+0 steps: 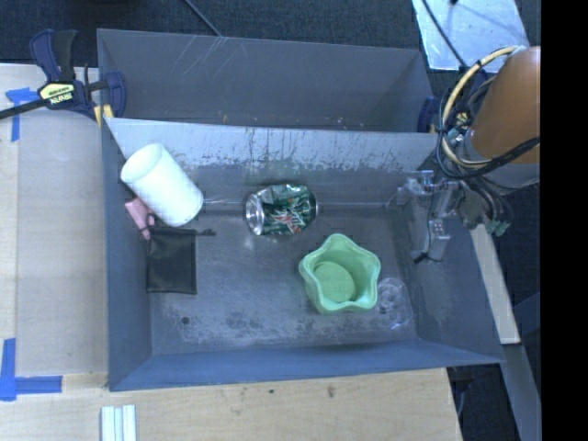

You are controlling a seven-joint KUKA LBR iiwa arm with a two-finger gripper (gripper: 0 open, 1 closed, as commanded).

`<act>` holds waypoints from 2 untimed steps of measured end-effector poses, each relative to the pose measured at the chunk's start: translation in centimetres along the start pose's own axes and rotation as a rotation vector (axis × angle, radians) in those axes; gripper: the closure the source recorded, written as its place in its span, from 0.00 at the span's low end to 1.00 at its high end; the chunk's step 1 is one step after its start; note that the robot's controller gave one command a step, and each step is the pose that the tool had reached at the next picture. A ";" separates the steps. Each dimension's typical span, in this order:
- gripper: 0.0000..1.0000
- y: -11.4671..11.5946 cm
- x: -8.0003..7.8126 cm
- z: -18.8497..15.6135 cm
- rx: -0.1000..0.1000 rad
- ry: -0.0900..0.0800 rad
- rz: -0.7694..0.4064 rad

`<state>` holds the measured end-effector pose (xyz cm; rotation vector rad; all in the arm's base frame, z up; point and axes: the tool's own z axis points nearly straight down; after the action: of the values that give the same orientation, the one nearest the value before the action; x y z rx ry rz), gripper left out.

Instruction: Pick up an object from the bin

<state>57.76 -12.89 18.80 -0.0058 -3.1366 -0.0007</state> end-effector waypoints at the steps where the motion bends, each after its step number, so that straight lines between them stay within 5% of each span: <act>1: 0.00 0.1 -0.2 -0.5 0.001 -0.008 -0.003; 2: 0.00 4.9 2.2 3.9 0.003 -0.013 -0.036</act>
Offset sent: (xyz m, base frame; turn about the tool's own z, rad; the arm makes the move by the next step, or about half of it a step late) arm -0.0371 0.0814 -0.0660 -0.0617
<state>55.52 -7.94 14.88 0.0510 -3.1488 0.0044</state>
